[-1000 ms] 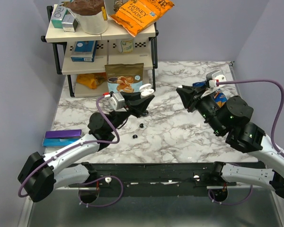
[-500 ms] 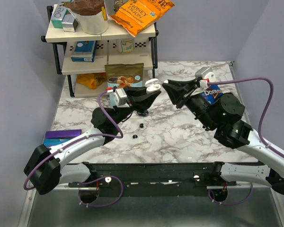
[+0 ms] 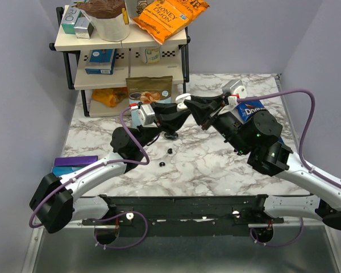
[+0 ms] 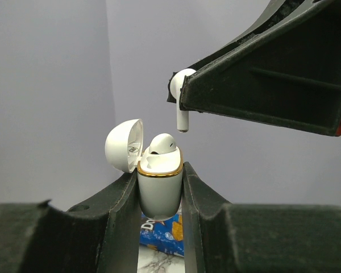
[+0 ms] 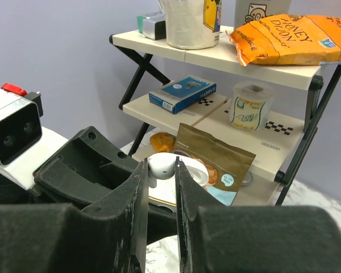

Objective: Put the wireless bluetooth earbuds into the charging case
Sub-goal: Place the earbud in the charging case.

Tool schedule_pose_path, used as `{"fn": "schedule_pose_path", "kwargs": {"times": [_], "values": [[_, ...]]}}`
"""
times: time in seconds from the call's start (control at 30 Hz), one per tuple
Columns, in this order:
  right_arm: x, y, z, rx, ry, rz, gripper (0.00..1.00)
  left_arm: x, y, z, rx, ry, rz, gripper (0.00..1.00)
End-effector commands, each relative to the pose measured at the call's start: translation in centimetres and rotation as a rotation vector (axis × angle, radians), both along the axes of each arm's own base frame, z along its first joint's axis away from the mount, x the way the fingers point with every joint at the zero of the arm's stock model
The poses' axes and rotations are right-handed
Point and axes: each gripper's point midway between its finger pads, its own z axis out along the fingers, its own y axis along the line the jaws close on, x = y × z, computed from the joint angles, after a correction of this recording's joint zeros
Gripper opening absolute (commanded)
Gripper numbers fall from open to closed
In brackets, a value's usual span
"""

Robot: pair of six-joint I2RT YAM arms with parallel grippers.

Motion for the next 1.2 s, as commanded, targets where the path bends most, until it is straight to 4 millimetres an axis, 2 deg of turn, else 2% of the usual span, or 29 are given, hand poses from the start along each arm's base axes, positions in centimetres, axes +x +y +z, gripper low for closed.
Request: {"fn": "schedule_pose_path", "kwargs": {"times": [0.0, 0.77, 1.17], "values": [[-0.6, 0.7, 1.3, 0.007, -0.040, 0.034, 0.01, -0.5, 0.1, 1.3, -0.007, -0.057, -0.010, 0.00], [0.4, 1.9, -1.4, -0.048, 0.019, 0.015, 0.01, -0.8, 0.4, 1.6, -0.013, -0.067, -0.006, 0.00], [0.8, 1.2, -2.1, -0.051, 0.037, -0.021, 0.01, -0.9, 0.7, 1.7, -0.017, -0.073, 0.009, 0.00]]}}
